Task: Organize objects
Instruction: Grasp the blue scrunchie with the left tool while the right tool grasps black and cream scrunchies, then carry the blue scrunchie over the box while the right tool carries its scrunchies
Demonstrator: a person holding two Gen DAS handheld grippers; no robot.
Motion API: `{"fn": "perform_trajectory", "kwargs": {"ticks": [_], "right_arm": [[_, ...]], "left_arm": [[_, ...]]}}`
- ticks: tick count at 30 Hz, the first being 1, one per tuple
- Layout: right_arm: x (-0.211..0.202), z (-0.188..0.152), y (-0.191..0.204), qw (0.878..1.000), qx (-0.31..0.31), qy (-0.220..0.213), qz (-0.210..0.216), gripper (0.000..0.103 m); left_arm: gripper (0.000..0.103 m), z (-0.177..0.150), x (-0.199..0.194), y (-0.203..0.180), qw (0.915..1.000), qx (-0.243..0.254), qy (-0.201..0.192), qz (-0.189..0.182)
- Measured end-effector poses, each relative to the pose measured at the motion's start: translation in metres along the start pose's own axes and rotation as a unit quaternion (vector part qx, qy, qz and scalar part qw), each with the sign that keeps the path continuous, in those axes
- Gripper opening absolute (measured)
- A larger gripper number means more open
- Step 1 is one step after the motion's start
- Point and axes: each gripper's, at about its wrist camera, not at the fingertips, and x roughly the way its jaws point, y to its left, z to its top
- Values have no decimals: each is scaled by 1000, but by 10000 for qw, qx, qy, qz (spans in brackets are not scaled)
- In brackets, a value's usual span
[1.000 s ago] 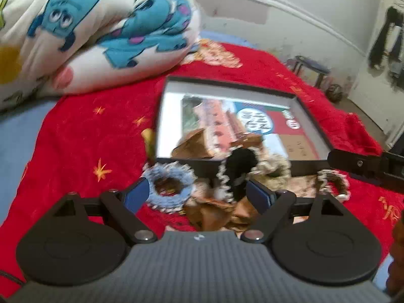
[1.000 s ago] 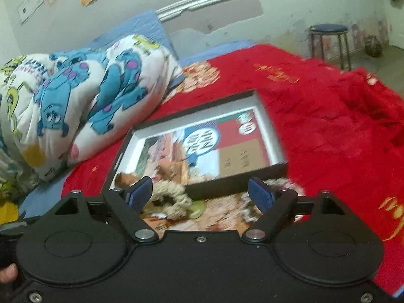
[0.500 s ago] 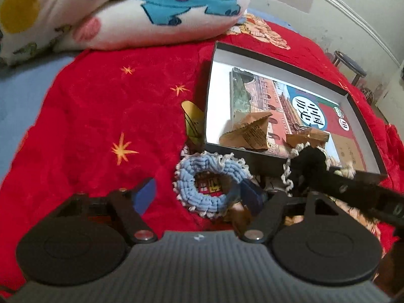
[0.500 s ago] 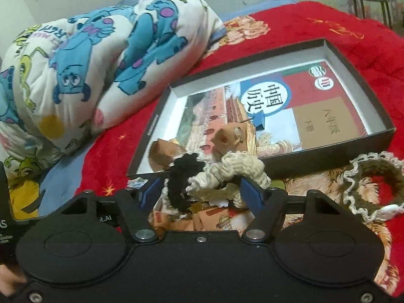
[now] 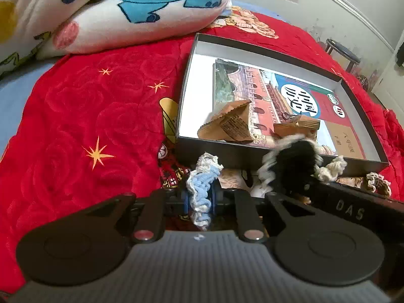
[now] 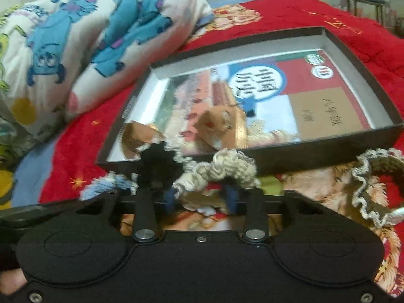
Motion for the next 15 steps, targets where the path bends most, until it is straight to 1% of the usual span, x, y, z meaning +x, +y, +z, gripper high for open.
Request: {"fn": "perform_trajectory", "kwargs": {"ticks": [3, 5, 9, 12, 15], "right_arm": [[-3, 1, -8, 9996, 237, -21, 130, 20], [-5, 1, -9, 9995, 265, -58, 162, 15], [-9, 0, -4, 9996, 171, -166, 132, 14], [-14, -2, 0, 9996, 148, -200, 132, 14], [-22, -3, 3, 9994, 153, -260, 170, 14]], "left_arm": [[19, -1, -1, -2, 10000, 27, -31, 59], [19, -2, -3, -4, 9999, 43, -95, 97], [16, -3, -5, -6, 9998, 91, -164, 88], [13, -1, -8, -4, 9997, 0, -209, 79], [12, -1, -14, -6, 9992, 16, -315, 238]]}}
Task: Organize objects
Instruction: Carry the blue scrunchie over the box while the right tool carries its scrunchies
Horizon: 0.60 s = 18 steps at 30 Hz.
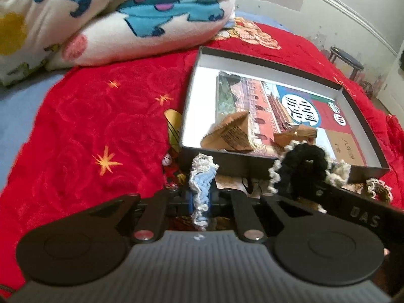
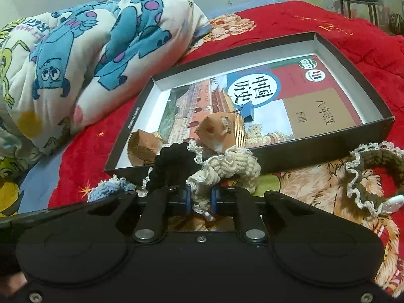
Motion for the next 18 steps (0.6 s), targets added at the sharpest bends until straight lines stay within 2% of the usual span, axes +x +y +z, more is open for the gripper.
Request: {"fn": "perform_trajectory", "kwargs": {"ticks": [13, 18], "right_arm": [[-26, 9, -3, 9980, 346, -219, 472, 14], [-32, 15, -12, 9962, 538, -288, 621, 14]], "left_arm": [[12, 0, -18, -7, 9987, 179, -379, 282], [12, 1, -25, -12, 9971, 400, -537, 369]]}}
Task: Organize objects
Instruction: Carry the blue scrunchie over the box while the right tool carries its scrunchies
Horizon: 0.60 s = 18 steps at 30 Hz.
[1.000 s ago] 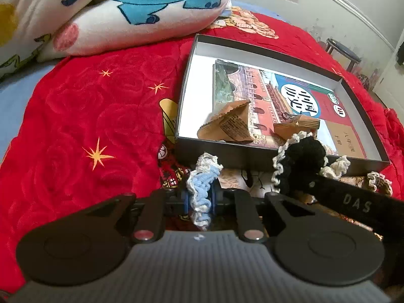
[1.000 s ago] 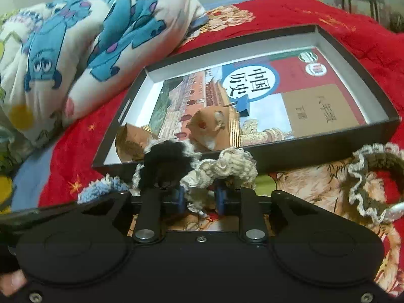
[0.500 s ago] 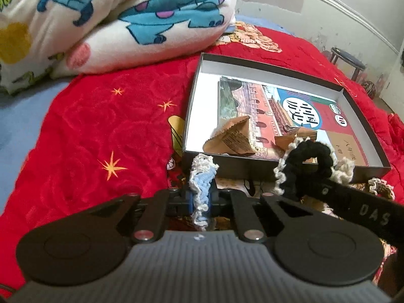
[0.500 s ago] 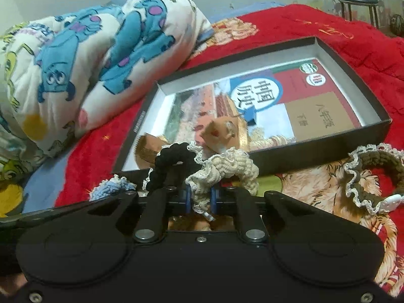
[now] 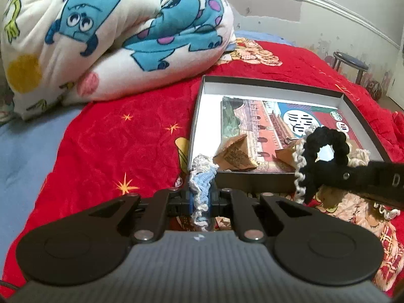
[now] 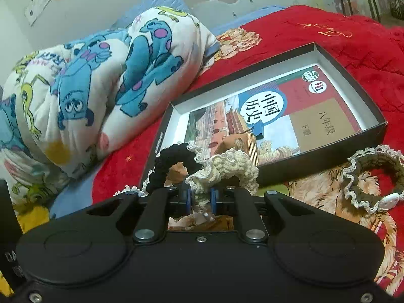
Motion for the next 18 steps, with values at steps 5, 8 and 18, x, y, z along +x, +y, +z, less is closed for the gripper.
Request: {"fn": "perform_trajectory", "kwargs": {"ticks": [5, 8, 18], "right_arm": [[-4, 4, -2, 9999, 49, -78, 56, 14], [-5, 5, -2, 9999, 69, -100, 48, 14], [-7, 5, 0, 9999, 42, -152, 69, 14]], "left_arm": [[13, 1, -3, -1, 9999, -18, -60, -85], [13, 2, -4, 0, 9999, -51, -63, -124], [13, 4, -8, 6, 9996, -212, -66, -146]]}}
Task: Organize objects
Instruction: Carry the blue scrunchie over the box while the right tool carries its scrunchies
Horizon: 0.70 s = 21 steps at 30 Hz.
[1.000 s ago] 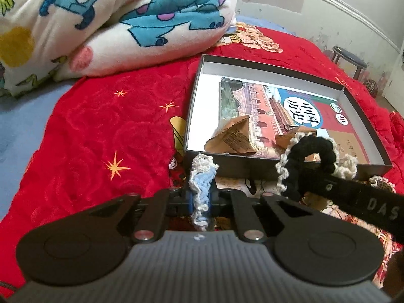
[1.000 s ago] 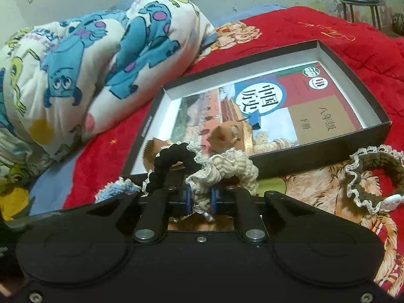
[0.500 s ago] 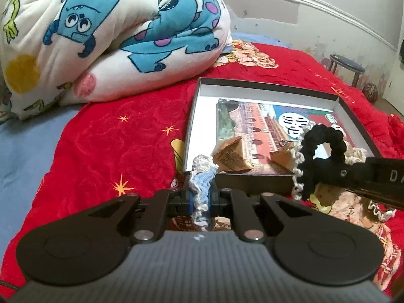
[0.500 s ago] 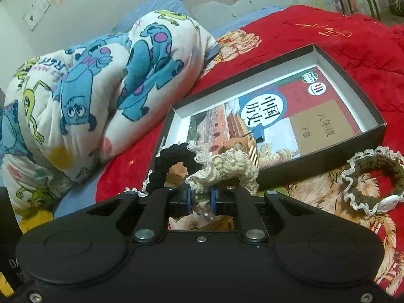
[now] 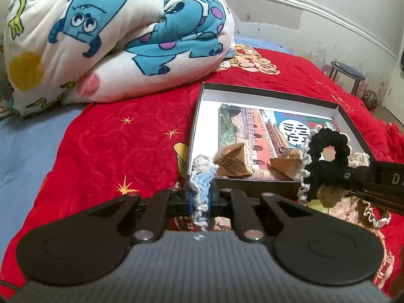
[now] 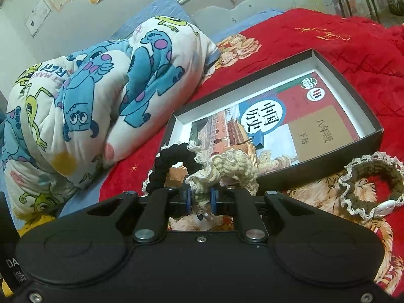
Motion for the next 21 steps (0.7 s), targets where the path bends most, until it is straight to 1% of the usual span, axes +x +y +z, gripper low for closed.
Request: {"fn": "perform_trajectory", "kwargs": {"ticks": [6, 11, 14, 17, 21], "right_arm": [[-3, 2, -1, 10000, -15, -57, -1, 14], [-5, 5, -8, 9998, 129, -112, -44, 14], [-9, 7, -8, 9996, 111, -236, -83, 14], [-13, 8, -4, 9991, -29, -386, -168, 14], [-20, 11, -2, 9989, -13, -451, -100, 14]], "left_arm": [[13, 3, -5, -4, 9999, 42, -127, -69], [13, 5, -11, -6, 9996, 46, -210, -173], [13, 5, -13, -7, 9996, 62, -201, -209], [13, 6, -12, -9, 9995, 140, -240, -151], [13, 8, -16, -6, 9992, 85, -308, -226]]}}
